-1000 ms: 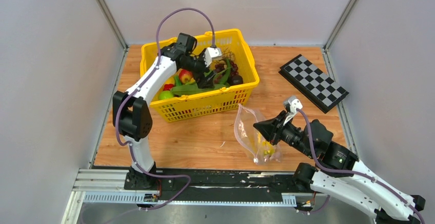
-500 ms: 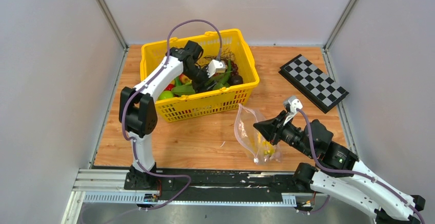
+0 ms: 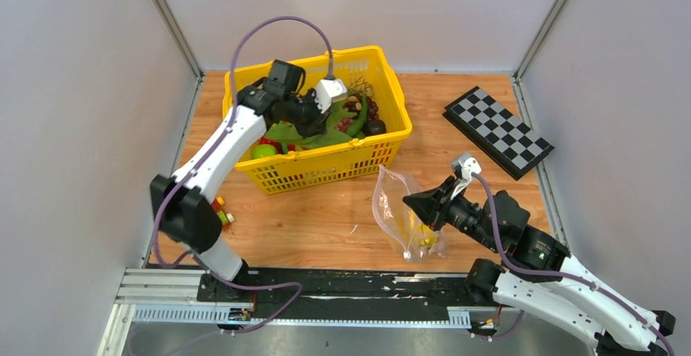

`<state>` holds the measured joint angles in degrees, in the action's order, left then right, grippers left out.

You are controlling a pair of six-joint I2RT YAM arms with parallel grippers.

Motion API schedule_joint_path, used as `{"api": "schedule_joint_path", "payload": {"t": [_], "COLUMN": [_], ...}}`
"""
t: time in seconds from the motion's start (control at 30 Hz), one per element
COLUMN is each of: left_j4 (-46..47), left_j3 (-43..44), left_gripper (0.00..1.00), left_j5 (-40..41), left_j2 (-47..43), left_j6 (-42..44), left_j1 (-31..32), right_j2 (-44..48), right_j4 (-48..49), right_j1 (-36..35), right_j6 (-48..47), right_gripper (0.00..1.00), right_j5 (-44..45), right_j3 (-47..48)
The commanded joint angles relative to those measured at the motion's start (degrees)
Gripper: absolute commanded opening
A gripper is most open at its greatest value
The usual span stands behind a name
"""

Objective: Place the food in the zip-top bag and seal the zipper
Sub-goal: Pick up the fake vegetable from the bin, then place the fake vegetable in the zipper food storage bag.

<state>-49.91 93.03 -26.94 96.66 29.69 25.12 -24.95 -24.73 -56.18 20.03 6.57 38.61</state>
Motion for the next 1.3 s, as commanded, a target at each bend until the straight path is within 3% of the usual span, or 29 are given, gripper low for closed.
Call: {"api": "schedule_joint_path", "payload": {"t": [0.0, 0.3, 0.47, 0.63, 0.77, 0.87, 1.1, 1.27], "left_j4": [18.5, 46.6, 57.8, 75.6, 97.0, 106.7, 125.0, 132.5], "left_j3": [-6.0, -23.8, -29.1, -35.7, -43.2, -45.4, -49.0, -49.3], "left_gripper": [0.18, 0.17, 0.15, 0.16, 0.15, 0.16, 0.15, 0.15], "left_j5": [2.7, 1.4, -0.4, -7.8, -10.4, -11.7, -9.1, -8.8], "left_j2": [-13.3, -31.9, -38.4, -42.8, -44.3, -44.0, -42.1, -37.2], "left_j6": [-9.4, -27.3, -37.0, -54.0, -70.7, -79.4, -90.4, -89.9], "left_j1": [0.3, 0.3, 0.3, 0.3, 0.4, 0.5, 5.2, 14.2], "right_j2": [0.9, 2.0, 2.3, 2.3, 2.4, 2.3, 3.6, 3.4], "right_j4": [0.5, 1.2, 1.5, 2.7, 4.0, 4.5, 6.5, 6.7], "right_j1": [-0.2, -0.2, -0.2, -0.2, -0.2, -0.2, -0.2, -0.2], "right_j6": [1.2, 1.9, 2.0, 2.2, 2.5, 3.1, 4.4, 4.7], "right_gripper": [0.09, 0.09, 0.09, 0.08, 0.09, 0.08, 0.08, 0.07], "right_j5": [0.7, 1.1, 1.3, 1.6, 2.1, 2.6, 3.2, 3.5], "right_j3": [0.0, -0.7, -1.0, -1.3, -1.3, -1.2, -1.4, -1.0]}}
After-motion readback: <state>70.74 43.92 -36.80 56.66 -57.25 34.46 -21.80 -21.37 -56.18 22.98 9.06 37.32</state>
